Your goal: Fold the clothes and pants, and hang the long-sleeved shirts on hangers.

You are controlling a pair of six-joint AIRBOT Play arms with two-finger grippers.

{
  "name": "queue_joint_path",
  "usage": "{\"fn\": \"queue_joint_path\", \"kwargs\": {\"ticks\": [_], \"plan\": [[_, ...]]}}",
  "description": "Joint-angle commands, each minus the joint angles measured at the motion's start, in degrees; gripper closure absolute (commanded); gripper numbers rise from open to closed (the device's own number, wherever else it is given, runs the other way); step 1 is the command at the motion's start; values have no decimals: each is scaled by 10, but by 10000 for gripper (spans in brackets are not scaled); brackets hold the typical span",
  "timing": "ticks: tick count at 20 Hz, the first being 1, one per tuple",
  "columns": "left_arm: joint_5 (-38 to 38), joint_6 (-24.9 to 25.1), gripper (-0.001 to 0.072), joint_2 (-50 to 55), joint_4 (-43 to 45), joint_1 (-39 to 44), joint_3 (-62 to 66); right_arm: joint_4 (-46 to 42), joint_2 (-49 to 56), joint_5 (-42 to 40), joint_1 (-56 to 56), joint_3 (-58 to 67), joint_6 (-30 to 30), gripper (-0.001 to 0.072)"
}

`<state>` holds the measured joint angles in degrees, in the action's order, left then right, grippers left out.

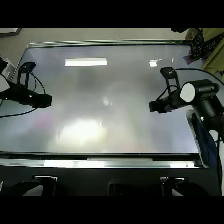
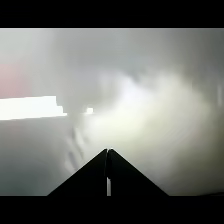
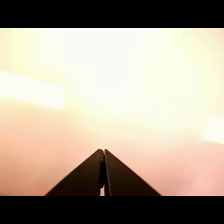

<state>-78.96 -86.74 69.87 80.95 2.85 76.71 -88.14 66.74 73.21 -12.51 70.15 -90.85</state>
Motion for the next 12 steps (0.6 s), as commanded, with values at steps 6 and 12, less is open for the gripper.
{"fn": "queue_joint_path", "kwargs": {"ticks": [6, 12], "plan": [[-5, -9, 688, -5, 3, 2, -16, -28, 0, 73, -13, -2, -4, 674], [-5, -9, 688, -5, 3, 2, -16, -28, 0, 73, -13, -2, -4, 674]]}}
